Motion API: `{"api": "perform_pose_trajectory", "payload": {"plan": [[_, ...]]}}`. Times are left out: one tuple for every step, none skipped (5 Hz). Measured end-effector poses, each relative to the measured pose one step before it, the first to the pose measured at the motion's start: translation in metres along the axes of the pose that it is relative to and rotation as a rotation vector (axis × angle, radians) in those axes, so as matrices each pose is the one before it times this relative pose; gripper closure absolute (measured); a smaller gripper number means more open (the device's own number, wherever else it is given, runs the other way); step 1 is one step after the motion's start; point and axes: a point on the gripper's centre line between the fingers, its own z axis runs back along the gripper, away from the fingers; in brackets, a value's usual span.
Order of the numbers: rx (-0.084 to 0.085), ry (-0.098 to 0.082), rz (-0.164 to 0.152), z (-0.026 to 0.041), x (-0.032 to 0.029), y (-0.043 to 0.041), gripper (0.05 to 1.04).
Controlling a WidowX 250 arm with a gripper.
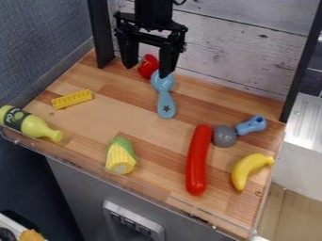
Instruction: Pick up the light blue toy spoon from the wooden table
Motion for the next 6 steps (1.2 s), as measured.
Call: {"api": "perform_pose_trajectory", "payload": {"plan": [[-0.0006,0.0171,-0.1235,-0.00583,0.01046,0.00244,0.084],[0.0025,0.0025,-0.1723,0.00008,0.01551,0.00413,0.084],[0.0084,0.003,-0.2159,0.00053,0.01505,0.00343,0.084],[0.0122,0.0104,-0.2291,-0.00216,0.01326,0.00112,0.084],[0.0104,0.0101,-0.1292,-0.00143,0.00629,0.00586,0.084],[0.0141,-0.0011,-0.0102,-0.00959,0.0026,0.00609,0.086]]}}
